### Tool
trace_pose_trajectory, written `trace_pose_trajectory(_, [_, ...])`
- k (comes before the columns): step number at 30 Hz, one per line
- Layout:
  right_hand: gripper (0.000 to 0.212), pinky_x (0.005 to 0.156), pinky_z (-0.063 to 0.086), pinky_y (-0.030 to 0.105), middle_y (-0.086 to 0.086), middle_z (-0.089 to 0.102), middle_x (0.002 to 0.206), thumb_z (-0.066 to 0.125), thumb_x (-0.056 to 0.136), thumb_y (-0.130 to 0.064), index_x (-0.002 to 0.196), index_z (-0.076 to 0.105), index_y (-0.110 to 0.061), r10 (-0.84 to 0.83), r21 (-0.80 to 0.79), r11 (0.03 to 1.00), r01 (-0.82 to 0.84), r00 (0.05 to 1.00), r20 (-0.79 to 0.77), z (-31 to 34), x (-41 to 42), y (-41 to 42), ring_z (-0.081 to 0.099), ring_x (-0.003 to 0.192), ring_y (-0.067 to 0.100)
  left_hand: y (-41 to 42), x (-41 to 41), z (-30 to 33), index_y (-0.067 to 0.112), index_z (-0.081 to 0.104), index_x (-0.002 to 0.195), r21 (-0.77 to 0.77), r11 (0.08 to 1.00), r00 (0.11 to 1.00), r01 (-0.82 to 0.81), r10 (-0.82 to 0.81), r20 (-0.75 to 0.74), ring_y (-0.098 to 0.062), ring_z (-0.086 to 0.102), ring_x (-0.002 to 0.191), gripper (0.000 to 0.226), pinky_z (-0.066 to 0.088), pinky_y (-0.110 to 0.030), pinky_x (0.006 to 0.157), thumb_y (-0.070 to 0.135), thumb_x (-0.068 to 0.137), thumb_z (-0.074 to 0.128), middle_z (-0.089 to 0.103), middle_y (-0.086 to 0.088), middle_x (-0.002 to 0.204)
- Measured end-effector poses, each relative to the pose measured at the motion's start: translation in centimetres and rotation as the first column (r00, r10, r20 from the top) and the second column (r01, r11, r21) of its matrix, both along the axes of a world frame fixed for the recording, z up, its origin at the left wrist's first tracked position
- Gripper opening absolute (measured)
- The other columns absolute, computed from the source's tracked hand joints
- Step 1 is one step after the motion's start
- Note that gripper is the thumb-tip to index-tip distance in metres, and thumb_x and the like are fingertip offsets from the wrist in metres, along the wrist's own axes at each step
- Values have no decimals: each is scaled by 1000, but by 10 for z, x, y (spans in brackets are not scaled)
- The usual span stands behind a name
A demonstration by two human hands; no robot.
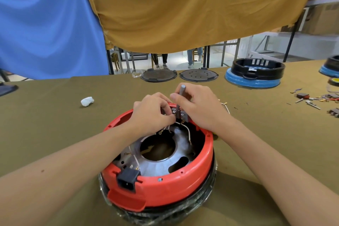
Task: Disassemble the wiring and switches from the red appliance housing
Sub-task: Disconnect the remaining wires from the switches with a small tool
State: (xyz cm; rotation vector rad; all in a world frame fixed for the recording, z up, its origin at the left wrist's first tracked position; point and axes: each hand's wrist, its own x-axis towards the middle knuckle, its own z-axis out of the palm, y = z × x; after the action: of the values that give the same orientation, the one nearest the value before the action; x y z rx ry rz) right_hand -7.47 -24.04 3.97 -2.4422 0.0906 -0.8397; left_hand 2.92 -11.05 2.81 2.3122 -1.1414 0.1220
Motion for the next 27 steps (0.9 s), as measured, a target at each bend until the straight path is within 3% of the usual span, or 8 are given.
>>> trace_pose_trajectory(7, [24,77,50,49,1,65,71,60,97,-33,79,62,-16,-9,126,992,5,999,33,-2,2,0,62,76,25,0,-1,0,30,60,53,-16,1000,1000,3,-3,-1,-8,53,90,27,36,-42,93,32,76,74,57,24,106])
trace_pose_trajectory(14, [26,69,50,46,-3,63,65,60,96,-36,78,63,-19,9,31,999,-11,997,74,-5,-3,-1,58,67,20,-2,-1,9,29,61,57,67,998,1000,10,-8,-19,-12,54,94,25,42,-44,95,32,78,74,55,20,97])
trace_pose_trajectory(20, [26,70,49,45,-2,63,66,60,97,-34,79,63,-16,-22,29,999,20,998,63,-4,-4,1,57,69,21,-9,1,27,22,63,53,177,981,994,82,-67,-88,-26,65,85,26,53,-40,77,20,76,76,70,-11,93])
trace_pose_trajectory(24, [26,71,48,43,-4,60,65,59,97,-34,77,62,-17,-106,141,985,94,991,80,-6,-5,4,57,71,22,-3,4,20,21,66,58,101,983,981,154,-140,-131,-11,61,94,23,49,-36,88,21,78,77,63,9,105])
trace_pose_trajectory(27, [26,71,48,42,-6,58,64,59,97,-35,76,61,-19,-138,148,981,124,986,90,-7,-6,9,57,70,22,1,6,15,22,67,62,66,981,979,180,-172,-111,-7,59,94,19,45,-42,97,23,78,77,59,18,104])
